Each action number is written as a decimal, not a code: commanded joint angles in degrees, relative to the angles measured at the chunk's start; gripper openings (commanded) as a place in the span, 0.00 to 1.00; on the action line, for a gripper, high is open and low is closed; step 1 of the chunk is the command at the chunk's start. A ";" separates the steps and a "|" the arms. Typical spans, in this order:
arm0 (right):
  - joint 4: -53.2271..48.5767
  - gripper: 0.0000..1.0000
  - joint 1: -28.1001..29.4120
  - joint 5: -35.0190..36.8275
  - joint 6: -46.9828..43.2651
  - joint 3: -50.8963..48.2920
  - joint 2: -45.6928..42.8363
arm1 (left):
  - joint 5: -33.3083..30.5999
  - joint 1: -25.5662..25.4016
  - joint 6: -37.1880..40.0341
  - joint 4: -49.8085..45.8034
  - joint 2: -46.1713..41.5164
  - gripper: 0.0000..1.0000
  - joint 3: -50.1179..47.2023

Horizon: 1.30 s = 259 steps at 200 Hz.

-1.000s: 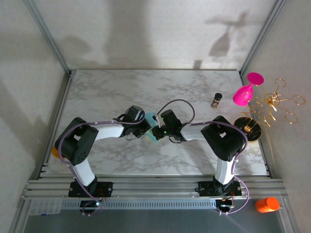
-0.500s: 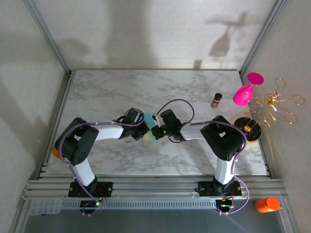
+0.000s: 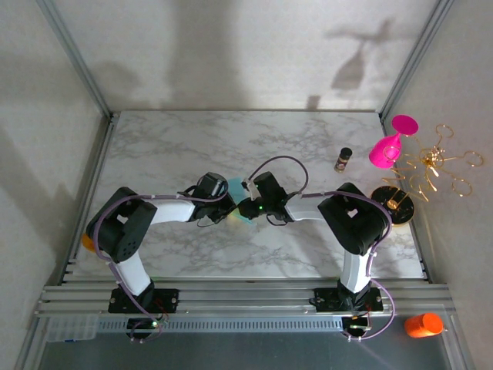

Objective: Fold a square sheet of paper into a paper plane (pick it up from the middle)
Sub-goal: Third fold the triangle at the center of the table.

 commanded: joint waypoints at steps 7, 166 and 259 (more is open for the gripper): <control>-3.32 0.35 -1.79 1.06 2.50 0.82 -4.56 | -2.54 0.52 0.75 -3.78 0.83 0.06 -2.23; -9.20 0.11 -3.33 -16.29 6.97 0.89 -5.26 | -3.36 0.52 0.16 -3.08 0.90 0.06 -2.87; -12.76 0.09 -2.45 -14.84 4.48 4.70 0.17 | -3.14 0.51 0.16 -2.93 0.82 0.05 -3.22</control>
